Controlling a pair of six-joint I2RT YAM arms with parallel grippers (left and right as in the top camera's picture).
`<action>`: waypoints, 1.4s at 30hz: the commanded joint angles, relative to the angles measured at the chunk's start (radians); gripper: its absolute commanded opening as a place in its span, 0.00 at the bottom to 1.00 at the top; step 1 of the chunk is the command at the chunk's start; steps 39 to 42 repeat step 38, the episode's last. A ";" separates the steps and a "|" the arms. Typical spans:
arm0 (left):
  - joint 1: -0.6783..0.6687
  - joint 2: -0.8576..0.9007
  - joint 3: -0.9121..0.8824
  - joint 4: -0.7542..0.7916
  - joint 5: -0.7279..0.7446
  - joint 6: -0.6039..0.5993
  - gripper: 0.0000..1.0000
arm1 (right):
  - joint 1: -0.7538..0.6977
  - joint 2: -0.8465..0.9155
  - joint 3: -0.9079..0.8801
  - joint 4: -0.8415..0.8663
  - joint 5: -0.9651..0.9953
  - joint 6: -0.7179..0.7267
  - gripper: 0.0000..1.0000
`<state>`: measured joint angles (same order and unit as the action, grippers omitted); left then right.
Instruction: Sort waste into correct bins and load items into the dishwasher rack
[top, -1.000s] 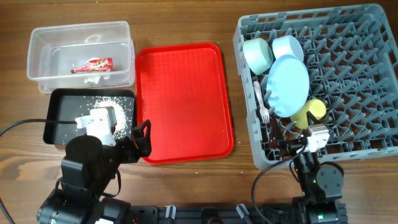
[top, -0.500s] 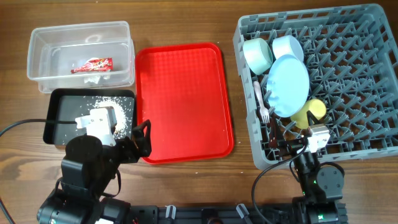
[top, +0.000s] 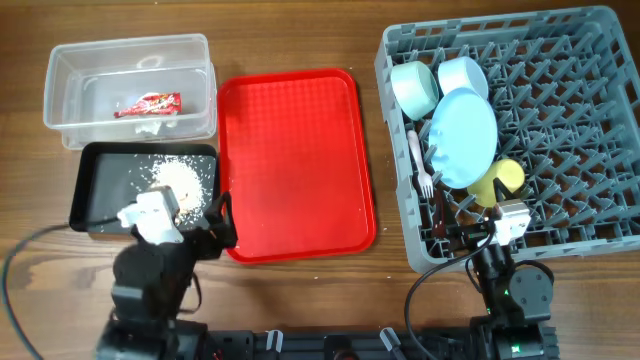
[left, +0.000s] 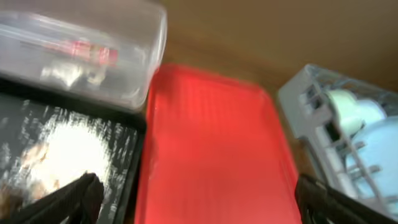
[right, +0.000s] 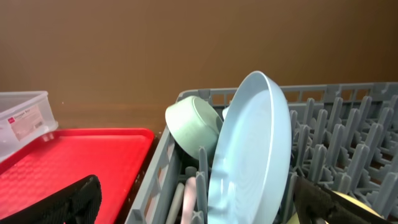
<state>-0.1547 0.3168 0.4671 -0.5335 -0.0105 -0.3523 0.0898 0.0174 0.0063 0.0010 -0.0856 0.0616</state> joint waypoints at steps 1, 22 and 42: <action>0.055 -0.163 -0.227 0.215 0.034 0.012 1.00 | -0.005 -0.007 -0.001 0.005 -0.012 -0.007 1.00; 0.106 -0.310 -0.461 0.459 0.047 0.136 1.00 | -0.005 -0.007 -0.001 0.005 -0.012 -0.007 1.00; 0.106 -0.310 -0.461 0.459 0.047 0.136 1.00 | -0.005 -0.007 -0.001 0.005 -0.012 -0.007 1.00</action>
